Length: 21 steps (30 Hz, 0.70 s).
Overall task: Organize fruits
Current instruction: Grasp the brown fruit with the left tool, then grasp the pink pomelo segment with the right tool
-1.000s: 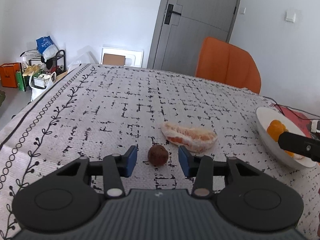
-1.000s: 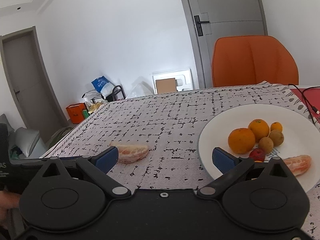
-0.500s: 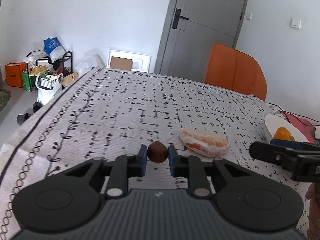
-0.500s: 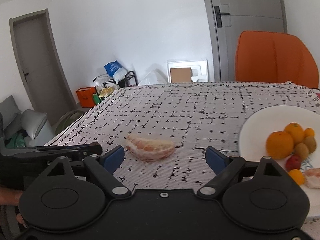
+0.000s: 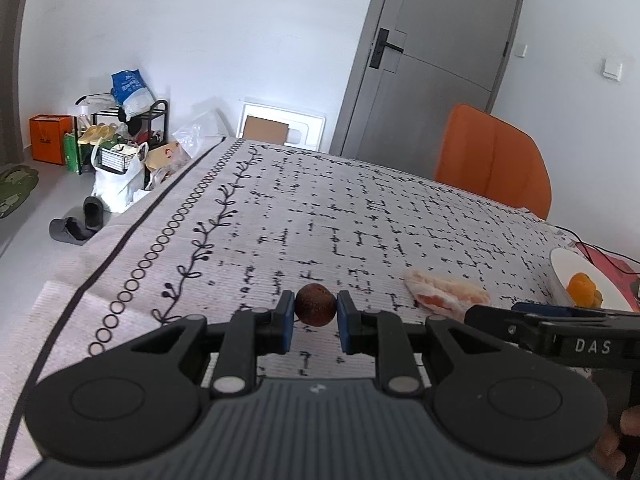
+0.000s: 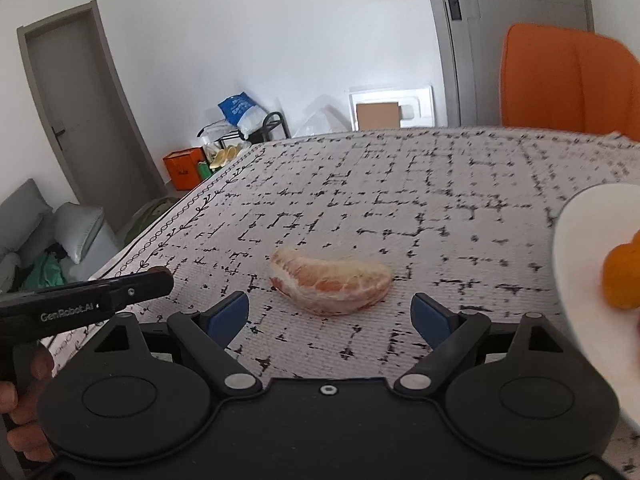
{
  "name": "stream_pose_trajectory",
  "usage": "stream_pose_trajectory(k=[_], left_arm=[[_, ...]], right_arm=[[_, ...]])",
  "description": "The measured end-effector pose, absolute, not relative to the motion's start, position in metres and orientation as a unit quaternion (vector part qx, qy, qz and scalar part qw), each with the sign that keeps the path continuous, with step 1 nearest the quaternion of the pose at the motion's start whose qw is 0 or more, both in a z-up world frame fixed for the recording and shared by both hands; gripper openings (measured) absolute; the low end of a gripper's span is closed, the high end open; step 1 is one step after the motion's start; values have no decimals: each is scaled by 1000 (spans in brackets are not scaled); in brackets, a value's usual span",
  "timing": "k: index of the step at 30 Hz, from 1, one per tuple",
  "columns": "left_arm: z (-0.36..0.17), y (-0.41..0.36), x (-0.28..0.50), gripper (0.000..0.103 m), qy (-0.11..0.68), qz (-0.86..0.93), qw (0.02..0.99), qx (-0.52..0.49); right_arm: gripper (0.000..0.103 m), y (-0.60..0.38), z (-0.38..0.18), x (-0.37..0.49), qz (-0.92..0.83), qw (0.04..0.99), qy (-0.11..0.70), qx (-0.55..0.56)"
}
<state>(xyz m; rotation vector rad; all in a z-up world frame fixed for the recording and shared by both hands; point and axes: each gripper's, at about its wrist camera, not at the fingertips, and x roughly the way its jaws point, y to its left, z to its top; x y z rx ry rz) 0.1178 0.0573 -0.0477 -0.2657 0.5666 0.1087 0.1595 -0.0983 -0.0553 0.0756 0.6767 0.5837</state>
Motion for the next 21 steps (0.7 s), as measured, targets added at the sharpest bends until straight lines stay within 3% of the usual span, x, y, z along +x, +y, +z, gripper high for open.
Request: stream_pose_trajectory(k=[21], left_arm=[[-56,89,110,21,277,70,946,-153]], right_arm=[[91,-52,-64,179,271,906,324,-33]])
